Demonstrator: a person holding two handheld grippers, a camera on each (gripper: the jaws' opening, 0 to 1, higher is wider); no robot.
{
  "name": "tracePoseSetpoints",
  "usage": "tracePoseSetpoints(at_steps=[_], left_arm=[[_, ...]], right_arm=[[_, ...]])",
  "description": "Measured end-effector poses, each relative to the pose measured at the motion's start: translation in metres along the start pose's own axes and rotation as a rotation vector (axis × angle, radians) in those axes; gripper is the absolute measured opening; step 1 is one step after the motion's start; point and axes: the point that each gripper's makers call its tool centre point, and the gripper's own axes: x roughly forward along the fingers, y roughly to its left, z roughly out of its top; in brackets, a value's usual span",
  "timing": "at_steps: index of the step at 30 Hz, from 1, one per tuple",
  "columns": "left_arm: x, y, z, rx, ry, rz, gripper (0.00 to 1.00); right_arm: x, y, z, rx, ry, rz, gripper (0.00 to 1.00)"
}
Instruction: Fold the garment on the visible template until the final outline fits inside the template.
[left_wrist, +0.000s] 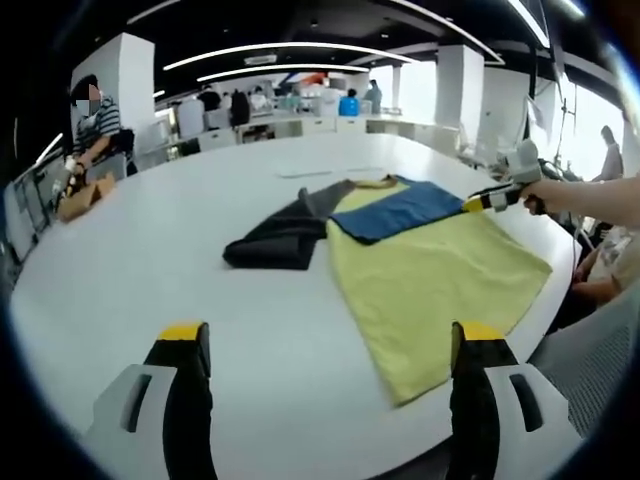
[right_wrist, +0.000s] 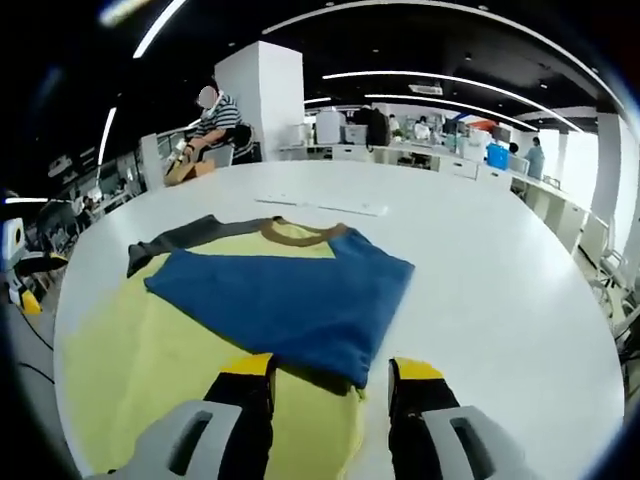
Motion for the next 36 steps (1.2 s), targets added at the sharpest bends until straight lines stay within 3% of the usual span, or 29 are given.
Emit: tracePoseSetpoints(at_steps=[3, 9, 18, 26, 36], left_arm=[[0.001, 0.005, 0.003, 0.002, -0.006, 0.006, 0.97], [0.004, 0.012, 0.010, -0.007, -0.020, 0.008, 0.97], [0.013, 0.042, 0.018, -0.024, -0.030, 0.035, 0.93], [0.027, 0.068, 0.023, -0.031, -0.039, 0.059, 0.88], [0.050, 0.091, 0.032, 0.006, -0.048, 0.082, 0.75]], right_arm=[[-0.002, 0.009, 0.005, 0.006, -0.001, 0.046, 0.61], [-0.010, 0.022, 0.015, -0.017, -0.020, 0.093, 0.79], [-0.032, 0.045, 0.021, -0.011, -0.025, 0.161, 0.97], [-0.048, 0.054, 0.021, -0.035, -0.018, 0.208, 0.99], [-0.073, 0.077, 0.029, -0.064, -0.042, 0.287, 0.99]])
